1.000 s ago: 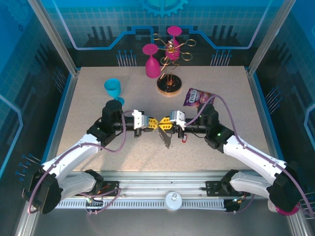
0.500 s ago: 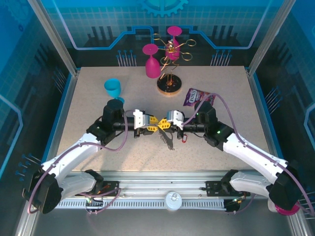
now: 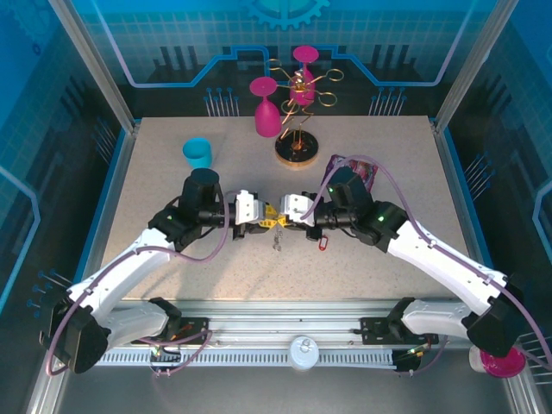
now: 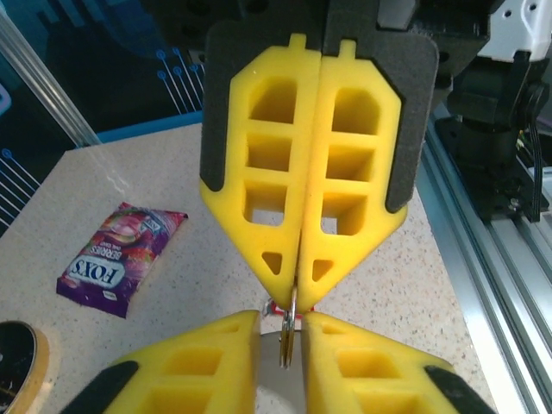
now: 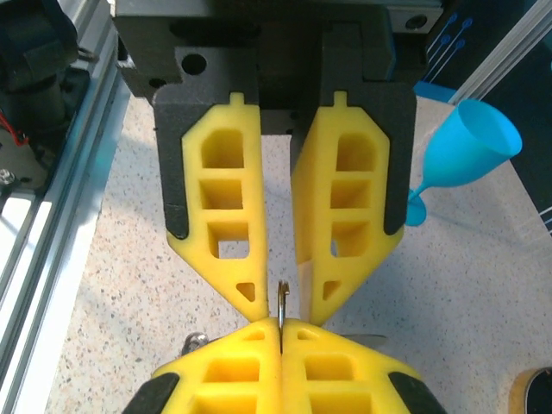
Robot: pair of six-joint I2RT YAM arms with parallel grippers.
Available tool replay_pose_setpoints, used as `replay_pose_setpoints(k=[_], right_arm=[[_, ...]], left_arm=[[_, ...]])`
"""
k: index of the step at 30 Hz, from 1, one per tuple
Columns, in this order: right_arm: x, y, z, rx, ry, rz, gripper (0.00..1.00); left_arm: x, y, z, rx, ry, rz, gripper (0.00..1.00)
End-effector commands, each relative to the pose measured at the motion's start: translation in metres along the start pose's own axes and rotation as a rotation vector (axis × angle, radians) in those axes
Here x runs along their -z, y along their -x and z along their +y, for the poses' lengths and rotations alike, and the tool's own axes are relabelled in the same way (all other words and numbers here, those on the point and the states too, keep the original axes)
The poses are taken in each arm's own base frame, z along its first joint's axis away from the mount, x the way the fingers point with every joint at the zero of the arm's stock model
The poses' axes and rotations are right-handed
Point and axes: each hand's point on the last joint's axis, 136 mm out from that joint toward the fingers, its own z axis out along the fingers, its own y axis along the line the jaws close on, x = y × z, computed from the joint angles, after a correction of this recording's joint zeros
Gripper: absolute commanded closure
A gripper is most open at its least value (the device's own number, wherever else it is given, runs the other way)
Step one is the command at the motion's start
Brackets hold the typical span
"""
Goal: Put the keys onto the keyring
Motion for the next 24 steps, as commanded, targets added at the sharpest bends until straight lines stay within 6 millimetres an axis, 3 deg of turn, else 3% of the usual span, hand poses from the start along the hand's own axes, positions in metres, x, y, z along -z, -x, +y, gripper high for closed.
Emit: replay_pose_setpoints(k=[1,4,9,12,14,16,20,24], right_arm=[[0.0,0.007,0.005,0.028,0.027,0.016,1.0],[-0.002,0.01,0.007,0.032,0.037,0.011,1.0],[-0.004,0.013,0.01,0.028,0.049,-0.001,1.0],[0.0,0.012,0.007,0.011,0.011,-0.025,0.99],[0.007,0.009,0.004,-0.009,-0.027,-0.059,0.79],[0.013,0.003,0.003,-0.022,-0.059,-0.087,0.72],[0.015,-0.011,0.001,-0.021,-0.099,-0.079,0.73],[0.01,-0.01,0.001,-0.018,-0.098,-0.081,0.76]], left_arm=[[0.0,0.002,0.0,-0.025,-0.01,0.031,0.82],[-0.001,-0.001,-0.001,-0.025,-0.015,0.042,0.85],[-0.001,0.003,-0.002,-0.037,-0.016,0.026,1.0],[0.0,0.004,-0.001,-0.06,-0.001,0.018,1.0],[0.002,0.005,-0.002,-0.082,0.011,0.006,1.0],[0.003,0.006,-0.003,-0.107,0.022,-0.013,1.0],[0.006,0.012,-0.005,-0.15,0.037,-0.055,1.0],[0.006,0.013,-0.007,-0.147,0.025,-0.062,1.0]])
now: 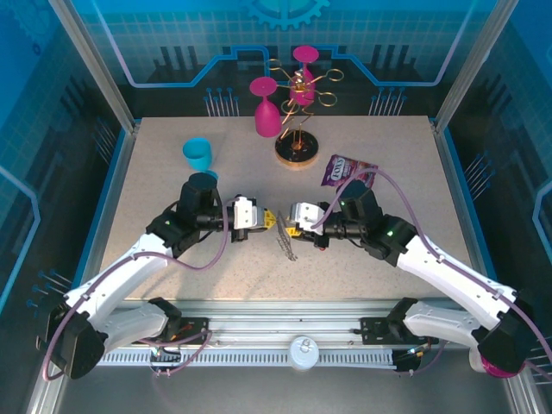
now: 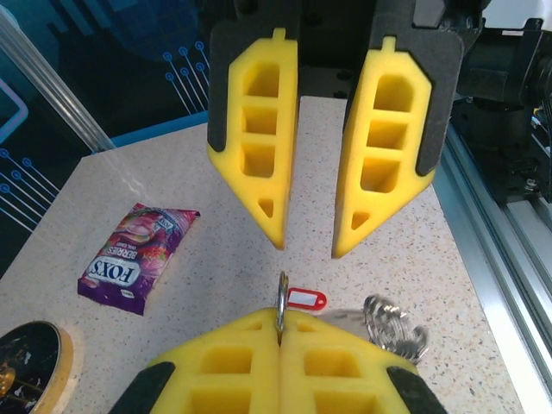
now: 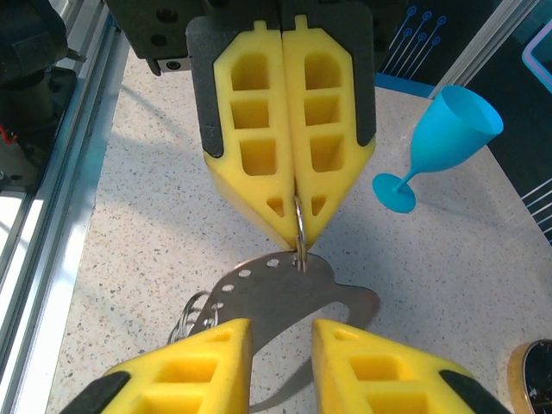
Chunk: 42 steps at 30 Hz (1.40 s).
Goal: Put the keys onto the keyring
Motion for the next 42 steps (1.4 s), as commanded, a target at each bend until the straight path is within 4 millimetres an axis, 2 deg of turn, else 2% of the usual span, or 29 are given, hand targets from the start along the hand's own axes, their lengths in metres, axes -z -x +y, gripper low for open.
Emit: replay_pose_setpoints(k=[1,17,29,31,33,35,38,39,42], right_arm=[[-0.003,0.01,-0.008,0.01,-0.03,-0.041,0.77],[-0.013,0.027,-0.009,0.037,-0.019,-0.084,0.8],[-0.019,0.028,-0.006,0.045,0.002,-0.076,0.86],[-0.02,0.028,-0.006,0.048,0.004,-0.074,0.9],[-0.02,0.028,-0.005,0.047,0.009,-0.076,1.0],[-0.019,0.029,-0.005,0.042,0.011,-0.083,1.0],[-0.012,0.033,-0.004,0.016,0.019,-0.127,1.0],[-0.009,0.034,-0.003,0.006,0.026,-0.146,1.0],[0.0,0.039,0.0,-0.006,0.053,-0.198,1.0]], left_arm=[[0.002,0.015,-0.004,-0.074,-0.01,-0.06,1.0],[-0.001,0.013,-0.008,-0.027,-0.06,-0.038,1.0],[-0.002,0.015,-0.009,-0.011,-0.079,-0.023,1.0],[-0.001,0.017,-0.01,-0.008,-0.085,-0.027,1.0],[-0.001,0.018,-0.011,-0.003,-0.09,-0.024,1.0],[0.0,0.019,-0.01,0.005,-0.087,-0.015,1.0],[0.002,0.014,-0.011,0.022,-0.072,0.015,0.79],[0.004,0.013,-0.011,0.025,-0.066,0.026,0.75],[0.009,0.007,-0.015,0.044,-0.052,0.059,0.71]])
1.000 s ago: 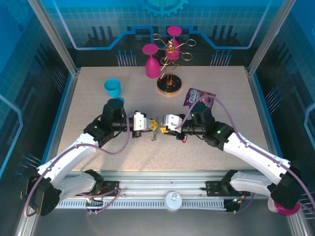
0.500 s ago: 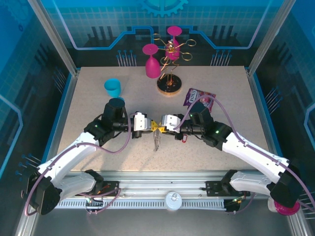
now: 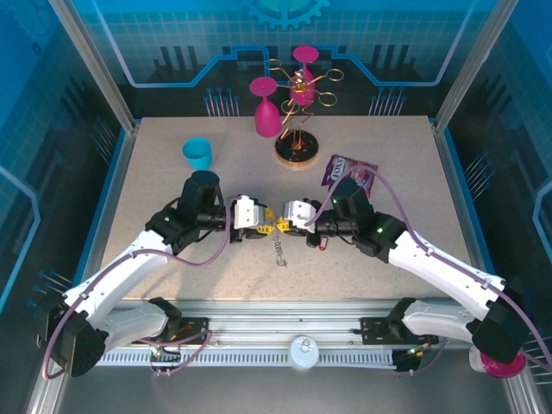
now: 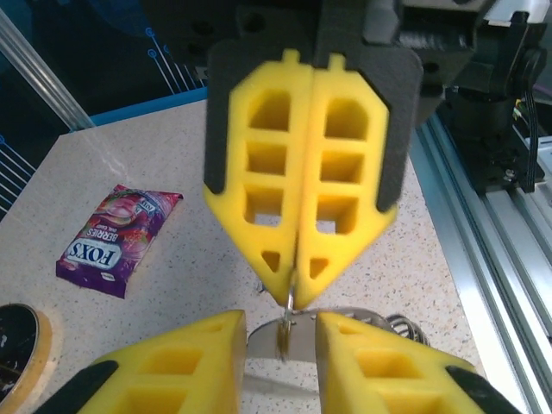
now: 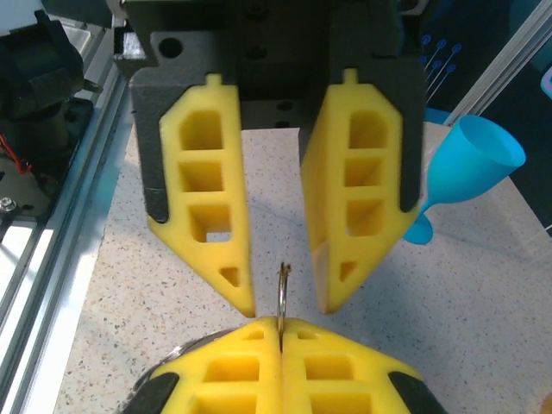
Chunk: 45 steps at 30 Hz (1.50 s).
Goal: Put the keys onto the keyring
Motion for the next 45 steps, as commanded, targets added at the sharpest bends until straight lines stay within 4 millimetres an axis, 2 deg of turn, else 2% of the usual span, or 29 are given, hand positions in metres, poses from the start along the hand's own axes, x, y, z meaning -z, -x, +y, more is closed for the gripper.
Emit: replay_pose_setpoints(k=[1,6,16,28,32,37,39,41,42,45], right_arm=[[0.013,0.021,0.005,-0.003,0.026,-0.123,1.0],[0.016,0.021,0.01,-0.026,0.065,-0.158,1.0],[0.001,0.023,0.007,-0.034,0.08,-0.158,1.0],[-0.013,0.021,0.013,-0.04,0.119,-0.15,1.0],[-0.013,0.023,0.015,-0.044,0.128,-0.156,1.0],[-0.012,0.014,0.01,-0.041,0.083,-0.109,1.0],[-0.011,0.007,0.006,-0.03,0.047,-0.07,0.85],[-0.011,0.001,0.007,-0.018,0.039,-0.038,0.77],[-0.011,-0.002,0.007,-0.014,0.036,-0.023,0.75],[-0.011,0.005,0.001,0.008,0.024,-0.018,0.75]], left_arm=[[0.008,0.006,-0.009,0.001,-0.007,0.012,0.71],[0.01,0.0,-0.015,0.023,-0.01,0.032,0.72],[0.005,0.003,-0.015,0.043,-0.069,0.037,0.77],[0.004,0.006,-0.017,0.042,-0.09,0.024,0.87],[0.004,0.005,-0.018,0.04,-0.094,0.025,1.0],[0.006,0.007,-0.016,0.023,-0.079,0.032,1.0],[0.007,0.008,-0.015,0.02,-0.071,0.037,1.0],[0.008,0.007,-0.014,0.024,-0.065,0.049,1.0],[0.008,0.007,-0.013,0.028,-0.063,0.057,1.0],[0.007,0.004,-0.009,0.051,-0.055,0.092,1.0]])
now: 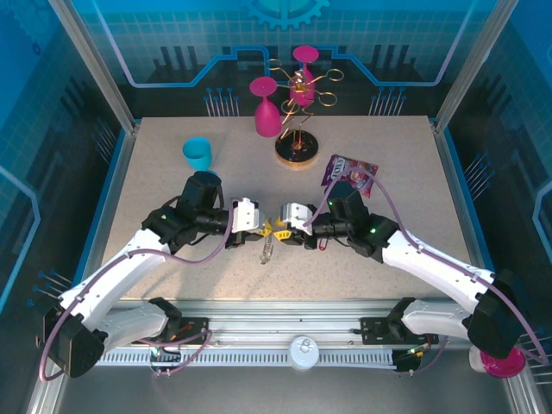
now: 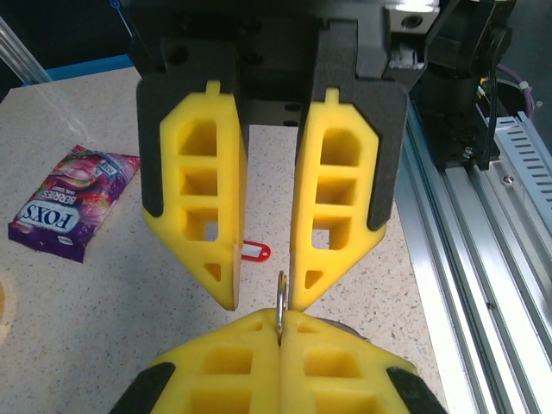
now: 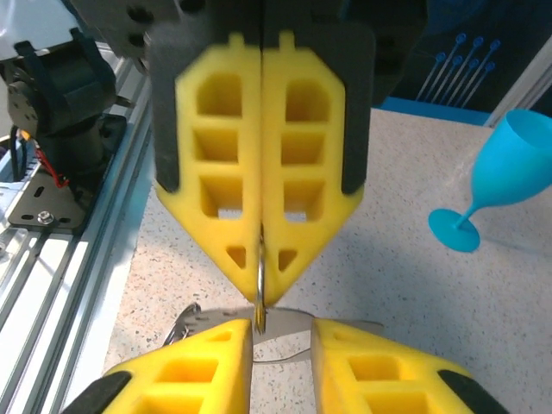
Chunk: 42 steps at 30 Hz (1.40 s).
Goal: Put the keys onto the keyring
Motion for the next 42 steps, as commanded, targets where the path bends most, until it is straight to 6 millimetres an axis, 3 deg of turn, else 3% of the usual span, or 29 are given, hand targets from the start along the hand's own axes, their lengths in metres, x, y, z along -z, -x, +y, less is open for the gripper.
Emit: replay_pose_setpoints(k=[1,13,16,18,21,22,23,24,29,36,42], right_arm=[[0.004,0.019,-0.007,0.066,-0.035,-0.004,0.75],[-0.002,0.025,-0.006,0.085,-0.022,-0.018,0.84],[-0.002,0.025,-0.005,0.087,-0.018,-0.019,0.9],[-0.003,0.026,-0.004,0.086,-0.011,-0.021,1.0],[-0.003,0.025,-0.003,0.081,-0.007,-0.019,1.0],[-0.002,0.025,-0.003,0.082,-0.008,-0.022,1.0],[-0.001,0.026,-0.002,0.084,-0.009,-0.028,1.0],[0.0,0.026,-0.002,0.081,-0.009,-0.034,1.0],[0.005,0.032,0.005,0.062,0.026,-0.078,1.0],[0.005,0.035,0.01,0.047,0.057,-0.101,1.0],[0.003,0.036,0.009,0.035,0.065,-0.107,1.0]], left_arm=[[0.002,0.01,0.004,-0.007,0.001,0.016,1.0],[-0.002,0.007,0.005,0.035,-0.007,0.088,1.0],[-0.001,0.006,0.005,0.034,-0.009,0.1,1.0],[-0.001,0.008,0.003,0.032,-0.014,0.095,1.0],[0.0,0.011,0.001,0.037,-0.025,0.094,1.0],[0.001,0.01,0.001,0.038,-0.024,0.099,0.97],[0.002,0.008,0.001,0.038,-0.016,0.109,0.84],[0.002,0.005,0.001,0.037,-0.006,0.122,0.78],[0.004,-0.005,-0.004,0.024,0.001,0.133,0.68],[0.001,-0.002,-0.008,0.03,-0.028,0.104,0.84],[0.001,-0.001,-0.011,0.028,-0.036,0.098,0.89]])
